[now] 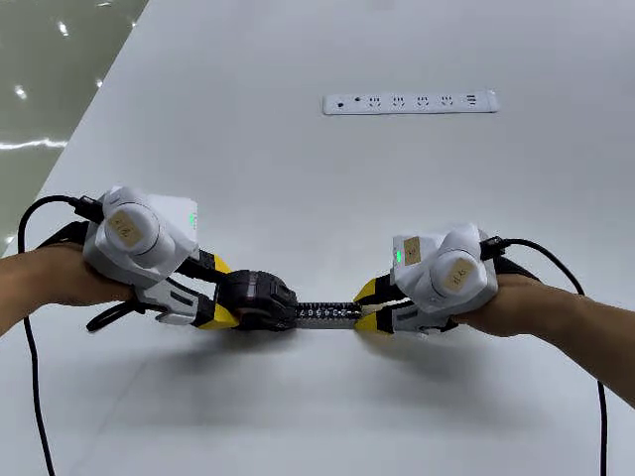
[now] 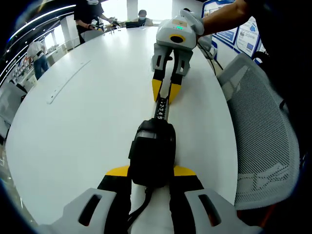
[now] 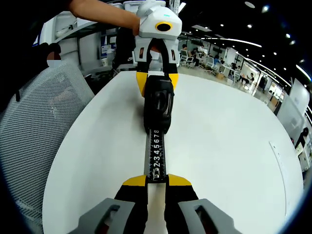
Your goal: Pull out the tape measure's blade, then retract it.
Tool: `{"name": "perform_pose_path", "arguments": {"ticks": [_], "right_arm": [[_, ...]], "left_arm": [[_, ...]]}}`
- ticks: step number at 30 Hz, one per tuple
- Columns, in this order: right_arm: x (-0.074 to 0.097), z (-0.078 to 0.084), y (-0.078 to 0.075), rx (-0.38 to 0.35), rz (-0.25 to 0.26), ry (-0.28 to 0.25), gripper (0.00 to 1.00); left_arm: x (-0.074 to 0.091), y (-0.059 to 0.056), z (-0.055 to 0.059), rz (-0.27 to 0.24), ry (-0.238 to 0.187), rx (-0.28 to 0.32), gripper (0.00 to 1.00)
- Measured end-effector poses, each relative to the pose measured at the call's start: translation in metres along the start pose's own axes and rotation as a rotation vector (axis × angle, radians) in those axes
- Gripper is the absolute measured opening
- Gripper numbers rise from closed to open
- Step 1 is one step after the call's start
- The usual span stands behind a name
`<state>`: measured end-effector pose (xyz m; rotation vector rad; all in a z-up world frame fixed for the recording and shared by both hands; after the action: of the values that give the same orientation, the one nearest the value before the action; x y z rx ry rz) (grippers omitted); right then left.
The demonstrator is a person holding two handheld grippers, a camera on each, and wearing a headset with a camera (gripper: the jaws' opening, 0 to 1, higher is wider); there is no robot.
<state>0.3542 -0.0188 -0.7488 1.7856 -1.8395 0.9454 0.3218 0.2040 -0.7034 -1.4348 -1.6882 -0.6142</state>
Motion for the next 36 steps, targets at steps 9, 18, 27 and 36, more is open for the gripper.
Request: {"name": "perform_pose_path", "arguments": {"ticks": [9, 18, 27, 36], "right_arm": [[0.007, 0.006, 0.000, -0.004, -0.001, 0.010, 0.08], [0.015, 0.015, -0.001, -0.011, 0.001, 0.023, 0.08], [0.022, 0.021, -0.002, -0.018, 0.002, 0.034, 0.08], [0.028, 0.026, -0.001, -0.024, -0.002, 0.043, 0.08]], "left_arm": [[-0.001, 0.000, -0.001, 0.002, 0.010, -0.004, 0.24], [-0.001, 0.000, -0.002, 0.005, 0.020, -0.005, 0.24], [0.000, 0.000, -0.002, 0.006, 0.022, -0.004, 0.24], [-0.001, 0.000, -0.002, 0.005, 0.024, -0.003, 0.24]]}}
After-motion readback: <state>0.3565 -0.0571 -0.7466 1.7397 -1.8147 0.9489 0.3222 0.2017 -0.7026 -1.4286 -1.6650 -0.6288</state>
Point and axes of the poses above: the centre of the closed fingertips' face, and the gripper's own axes: x roughly backward along the fingers, y roughly to its left, z roughly out of its underside, the point moved 8 cm from there along x, roughly backward along the fingers, and after that the axes turned 9 degrees about z, right-handed, at the moved point
